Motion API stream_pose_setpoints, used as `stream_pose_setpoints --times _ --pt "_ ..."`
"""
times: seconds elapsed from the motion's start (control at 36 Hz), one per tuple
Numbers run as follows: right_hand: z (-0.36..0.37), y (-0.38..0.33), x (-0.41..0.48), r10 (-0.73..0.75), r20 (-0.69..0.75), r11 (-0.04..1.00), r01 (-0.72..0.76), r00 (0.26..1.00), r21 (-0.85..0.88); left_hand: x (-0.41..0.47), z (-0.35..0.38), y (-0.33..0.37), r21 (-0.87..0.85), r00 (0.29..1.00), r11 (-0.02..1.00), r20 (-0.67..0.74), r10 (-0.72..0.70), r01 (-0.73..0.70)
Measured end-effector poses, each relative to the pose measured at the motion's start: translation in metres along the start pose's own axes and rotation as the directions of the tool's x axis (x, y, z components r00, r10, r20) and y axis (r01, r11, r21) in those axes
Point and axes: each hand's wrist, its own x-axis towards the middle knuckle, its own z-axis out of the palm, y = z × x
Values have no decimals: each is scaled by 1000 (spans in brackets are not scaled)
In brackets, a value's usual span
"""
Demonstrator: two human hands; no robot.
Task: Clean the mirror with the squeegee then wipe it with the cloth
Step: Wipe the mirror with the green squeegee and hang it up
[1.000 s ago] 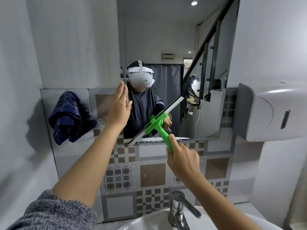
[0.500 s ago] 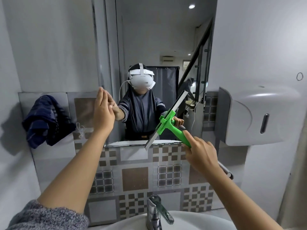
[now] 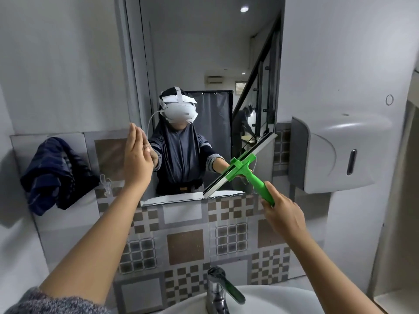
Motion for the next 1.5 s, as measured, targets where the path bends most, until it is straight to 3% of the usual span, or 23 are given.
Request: stream_pose_setpoints --times 0.17,0.44,0.67,0.94,1.22,1.5 --pt "12 -4 -13 157 89 975 -169 984 146 -5 -12 11 -72 1000 997 7 6 -5" --pt "20 -30 -27 349 160 835 -384 924 394 -4 -4 -2 -84 999 996 42 16 -13" --pt "29 -60 -38 384 133 693 -380 914 612 0 5 -24 -135 993 986 53 102 -94" --pt "43 -93 -42 487 152 561 -441 860 700 -4 -13 -12 -112 986 988 112 124 -111" --pt "73 -131 -54 553 142 495 -461 821 737 1 -28 -25 0 951 975 223 215 -220" --pt "88 -160 -70 511 80 519 -382 856 765 6 -29 -23 -30 921 949 233 312 -314"
